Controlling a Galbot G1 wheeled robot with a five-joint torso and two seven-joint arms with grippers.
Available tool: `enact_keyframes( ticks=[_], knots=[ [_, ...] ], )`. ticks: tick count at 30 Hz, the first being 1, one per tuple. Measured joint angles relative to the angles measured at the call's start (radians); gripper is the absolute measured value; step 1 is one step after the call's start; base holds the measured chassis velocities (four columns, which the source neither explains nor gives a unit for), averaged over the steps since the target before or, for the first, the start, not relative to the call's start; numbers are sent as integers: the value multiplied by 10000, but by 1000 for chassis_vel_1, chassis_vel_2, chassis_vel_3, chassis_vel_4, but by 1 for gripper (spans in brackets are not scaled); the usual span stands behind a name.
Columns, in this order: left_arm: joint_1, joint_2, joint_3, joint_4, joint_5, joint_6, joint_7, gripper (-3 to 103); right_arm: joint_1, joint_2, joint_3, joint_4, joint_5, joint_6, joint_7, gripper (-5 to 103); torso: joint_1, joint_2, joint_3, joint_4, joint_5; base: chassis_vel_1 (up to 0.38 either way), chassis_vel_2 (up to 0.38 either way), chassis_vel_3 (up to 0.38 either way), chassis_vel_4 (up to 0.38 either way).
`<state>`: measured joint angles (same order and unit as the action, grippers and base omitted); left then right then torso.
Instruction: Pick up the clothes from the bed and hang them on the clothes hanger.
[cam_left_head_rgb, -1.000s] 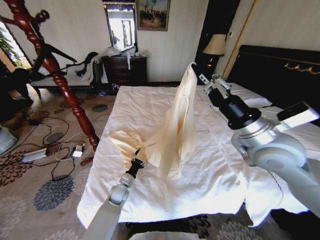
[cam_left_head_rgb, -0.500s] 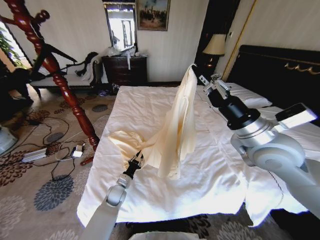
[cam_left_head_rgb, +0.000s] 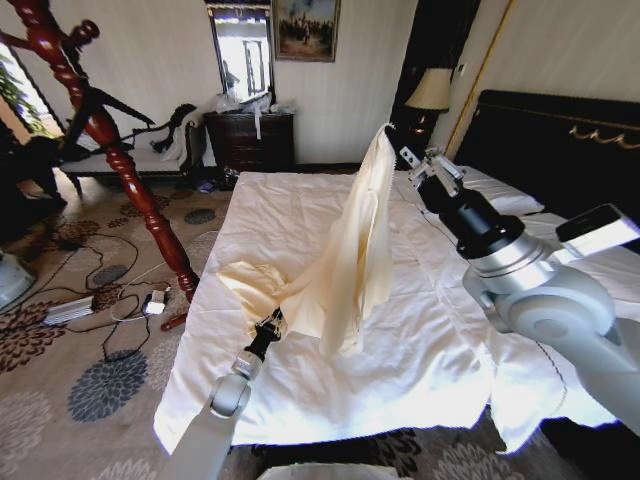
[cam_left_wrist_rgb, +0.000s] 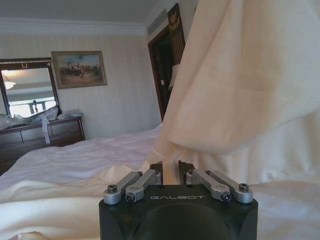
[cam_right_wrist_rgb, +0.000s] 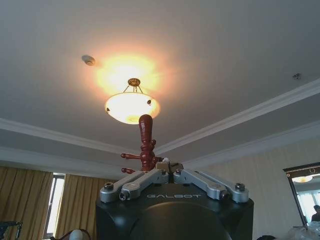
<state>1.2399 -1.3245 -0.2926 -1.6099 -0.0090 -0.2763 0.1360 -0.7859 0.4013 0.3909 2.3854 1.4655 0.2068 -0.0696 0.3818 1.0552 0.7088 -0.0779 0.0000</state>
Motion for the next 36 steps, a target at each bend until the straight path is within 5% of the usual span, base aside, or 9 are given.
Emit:
enact_keyframes(
  ticks=[10,16,19,22,24,34,36],
  knots=[
    [32,-181,133,26,106,-8,52,58,-64,-76,114,140,43,9,36,0,0,0,0,0,0,0,0,0,0],
    [33,-291,154,95,156,-8,67,66,-123,-76,143,204,45,15,53,0,0,0,0,0,0,0,0,0,0],
    [33,-361,154,116,179,-8,106,61,-142,-76,149,215,43,18,57,0,0,0,0,0,0,0,0,0,0],
    [42,-375,140,117,187,5,116,45,-143,-76,156,219,41,23,60,0,0,0,0,0,0,0,0,0,0],
    [47,-373,132,114,187,12,116,45,-140,-76,157,219,41,23,61,0,0,0,0,0,0,0,0,0,0],
    [141,-234,-12,-52,107,73,143,3,-154,-59,160,194,25,38,73,0,0,0,0,-1,-1,0,0,0,0],
    [168,-196,-37,-115,73,84,143,3,-175,-54,160,189,14,40,81,0,0,0,0,-1,-1,0,0,0,0]
  ],
)
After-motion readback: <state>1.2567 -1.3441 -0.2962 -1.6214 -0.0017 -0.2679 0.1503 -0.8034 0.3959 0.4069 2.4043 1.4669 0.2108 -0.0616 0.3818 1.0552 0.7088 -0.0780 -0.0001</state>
